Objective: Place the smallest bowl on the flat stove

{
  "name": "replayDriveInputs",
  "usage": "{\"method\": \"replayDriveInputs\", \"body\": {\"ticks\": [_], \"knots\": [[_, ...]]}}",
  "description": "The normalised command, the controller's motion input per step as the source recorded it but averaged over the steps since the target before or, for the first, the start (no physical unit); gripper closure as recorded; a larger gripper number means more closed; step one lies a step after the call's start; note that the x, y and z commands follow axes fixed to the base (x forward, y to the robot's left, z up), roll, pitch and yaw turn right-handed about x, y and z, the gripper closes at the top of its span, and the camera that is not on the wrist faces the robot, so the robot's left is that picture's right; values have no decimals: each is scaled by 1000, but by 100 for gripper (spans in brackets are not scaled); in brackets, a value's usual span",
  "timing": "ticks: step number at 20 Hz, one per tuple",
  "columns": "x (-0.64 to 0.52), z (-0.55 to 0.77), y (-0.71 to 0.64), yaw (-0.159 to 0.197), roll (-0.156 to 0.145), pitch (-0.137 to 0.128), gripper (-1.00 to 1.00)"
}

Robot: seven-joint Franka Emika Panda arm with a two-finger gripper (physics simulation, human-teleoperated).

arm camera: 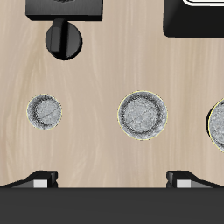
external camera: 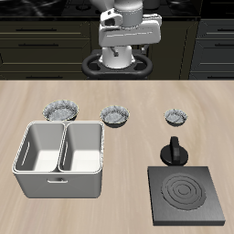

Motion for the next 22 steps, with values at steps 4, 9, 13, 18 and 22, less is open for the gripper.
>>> {"method": "replayDriveInputs", "body": {"ticks": [4,9,13,18,22], "knots": [[46,8,338,-3,5,-7,-100],[105,-66,577,8,8,11,-100],[49,-4,238,-13,-23,-6,-100],[123,-7,445,-28,-18,18,-100],[57,-59,254,6,-13,2,-100]]}}
